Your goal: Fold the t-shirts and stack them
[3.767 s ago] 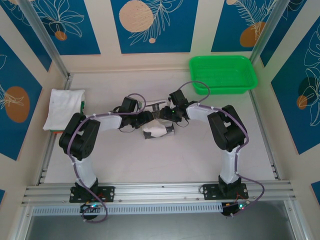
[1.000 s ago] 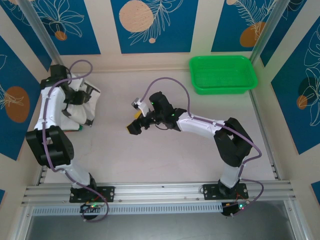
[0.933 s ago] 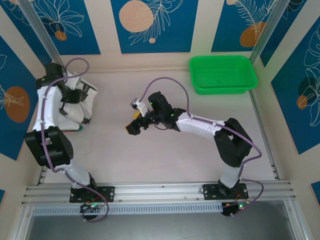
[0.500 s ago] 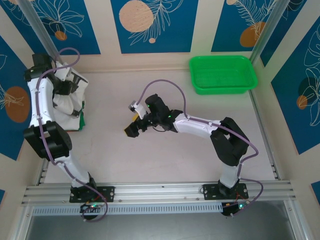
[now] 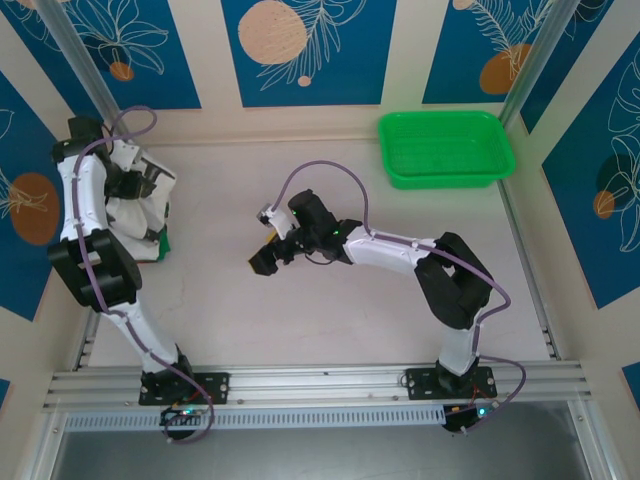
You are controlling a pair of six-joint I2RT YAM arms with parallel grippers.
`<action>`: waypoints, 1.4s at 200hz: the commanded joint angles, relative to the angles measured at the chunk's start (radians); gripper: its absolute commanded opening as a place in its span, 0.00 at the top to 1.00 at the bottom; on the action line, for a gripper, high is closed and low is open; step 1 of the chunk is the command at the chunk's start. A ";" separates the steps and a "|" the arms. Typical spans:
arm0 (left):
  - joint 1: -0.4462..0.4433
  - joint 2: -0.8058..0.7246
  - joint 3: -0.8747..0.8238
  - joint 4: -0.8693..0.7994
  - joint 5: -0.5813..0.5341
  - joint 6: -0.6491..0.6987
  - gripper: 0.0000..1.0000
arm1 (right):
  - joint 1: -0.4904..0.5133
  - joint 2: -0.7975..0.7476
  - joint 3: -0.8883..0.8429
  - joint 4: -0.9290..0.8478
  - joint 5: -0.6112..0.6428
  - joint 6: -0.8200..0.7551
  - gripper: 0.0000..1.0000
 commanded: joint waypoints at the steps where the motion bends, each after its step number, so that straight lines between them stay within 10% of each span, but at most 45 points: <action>1: 0.020 0.033 -0.017 0.000 -0.040 0.016 1.00 | -0.003 0.013 0.037 -0.017 -0.003 -0.001 0.02; 81: 0.028 0.086 -0.043 0.022 -0.166 0.016 0.87 | -0.013 0.015 0.030 -0.017 -0.004 0.005 0.02; 142: 0.030 0.138 0.050 -0.039 -0.256 -0.089 0.00 | -0.021 0.003 0.021 -0.016 0.001 0.004 0.02; 202: 0.020 -0.032 0.048 0.092 -0.282 -0.232 0.00 | -0.026 0.002 0.011 -0.011 0.003 0.008 0.02; 245: 0.028 -0.021 0.035 0.148 0.066 -0.322 0.00 | -0.026 0.000 0.011 -0.011 0.000 0.013 0.02; 280: 0.042 0.056 -0.013 0.190 0.088 -0.411 0.00 | -0.026 -0.018 -0.012 -0.015 0.018 0.008 0.02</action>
